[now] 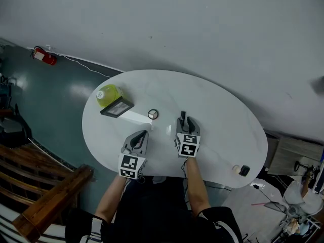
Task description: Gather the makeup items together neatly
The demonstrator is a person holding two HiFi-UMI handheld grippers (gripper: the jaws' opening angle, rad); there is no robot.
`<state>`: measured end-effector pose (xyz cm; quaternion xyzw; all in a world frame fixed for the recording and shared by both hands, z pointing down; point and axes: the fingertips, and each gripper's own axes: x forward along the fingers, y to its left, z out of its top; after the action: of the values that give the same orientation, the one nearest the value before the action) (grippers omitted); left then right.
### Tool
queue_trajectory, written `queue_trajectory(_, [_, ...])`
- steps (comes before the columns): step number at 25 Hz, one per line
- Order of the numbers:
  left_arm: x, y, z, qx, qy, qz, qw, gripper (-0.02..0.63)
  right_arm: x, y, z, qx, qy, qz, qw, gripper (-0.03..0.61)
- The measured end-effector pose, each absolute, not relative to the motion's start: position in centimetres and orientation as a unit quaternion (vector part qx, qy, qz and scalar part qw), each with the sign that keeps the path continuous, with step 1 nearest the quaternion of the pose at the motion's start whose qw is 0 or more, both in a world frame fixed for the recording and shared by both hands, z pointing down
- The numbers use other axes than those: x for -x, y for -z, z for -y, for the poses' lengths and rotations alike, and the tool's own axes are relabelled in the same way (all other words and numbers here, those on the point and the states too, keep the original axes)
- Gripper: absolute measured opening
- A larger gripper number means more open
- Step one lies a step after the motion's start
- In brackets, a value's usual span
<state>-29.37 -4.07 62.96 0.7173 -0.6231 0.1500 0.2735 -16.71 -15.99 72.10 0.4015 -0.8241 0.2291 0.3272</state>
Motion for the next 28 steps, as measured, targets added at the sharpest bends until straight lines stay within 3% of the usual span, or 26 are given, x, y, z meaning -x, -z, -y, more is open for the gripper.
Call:
queue_trajectory(5, [29.8,-63.4,3.7,-0.712,-0.153,0.626,0.277,0.020,16.6,-73.0,15.7,-0.401,-0.233,0.816,0.345,0.174])
queue_trajectory(8, [30.0,-63.4,3.5,-0.710,-0.154,0.629,0.276,0.020,16.5,-73.2,15.9,-0.411,-0.222,0.812,0.350,0.118])
queue_trajectory(28, [25.4,-60.8,3.3,-0.738,-0.158,0.610,0.242,0.020,11.1,-70.0,15.1,-0.440,-0.240,0.806,0.313,0.112])
